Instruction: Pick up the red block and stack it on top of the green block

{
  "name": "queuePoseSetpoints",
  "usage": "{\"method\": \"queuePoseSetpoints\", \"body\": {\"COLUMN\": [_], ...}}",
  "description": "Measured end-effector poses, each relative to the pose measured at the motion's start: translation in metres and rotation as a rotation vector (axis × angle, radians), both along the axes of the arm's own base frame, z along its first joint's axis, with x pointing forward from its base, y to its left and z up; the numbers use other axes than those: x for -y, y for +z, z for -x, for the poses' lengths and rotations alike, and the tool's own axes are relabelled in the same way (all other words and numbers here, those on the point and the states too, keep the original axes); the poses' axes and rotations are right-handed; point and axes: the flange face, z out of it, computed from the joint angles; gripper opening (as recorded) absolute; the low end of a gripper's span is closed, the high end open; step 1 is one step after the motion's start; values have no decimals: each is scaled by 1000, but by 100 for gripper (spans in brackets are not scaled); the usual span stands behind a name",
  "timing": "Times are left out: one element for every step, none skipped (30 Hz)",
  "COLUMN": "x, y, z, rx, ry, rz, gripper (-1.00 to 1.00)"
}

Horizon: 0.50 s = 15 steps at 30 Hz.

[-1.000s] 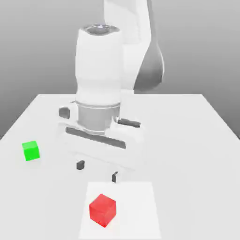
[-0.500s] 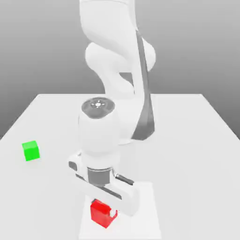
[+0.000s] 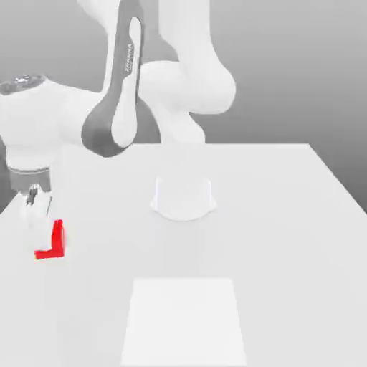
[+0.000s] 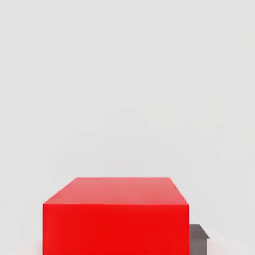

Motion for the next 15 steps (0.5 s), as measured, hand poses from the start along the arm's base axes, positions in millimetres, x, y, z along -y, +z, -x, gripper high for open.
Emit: {"method": "queuePoseSetpoints", "body": {"x": [10, 18, 26, 32, 38, 40, 42, 43, 43, 43, 43, 42, 42, 42, 42], "y": [2, 4, 5, 6, 4, -2, -10, -18, -27, -36, -45, -54, -54, -54, -54], "z": [19, 39, 59, 79, 97, 106, 109, 111, 112, 113, 113, 114, 114, 114, 114], "rx": [4, 9, 14, 20, 26, 30, 32, 34, 34, 34, 34, 33, 33, 33, 33], "ry": [-88, -174, -261, -349, -425, -463, -481, -491, -494, -497, -499, -498, -498, -498, -498], "rz": [-2, -4, -8, -12, -17, -20, -21, -22, -23, -23, -22, -22, -22, -22, -22], "gripper": [-100, -100, -100, -100, -100, -100, -100, -100, -100, -100, -100, 100, 100, 100, 100]}}
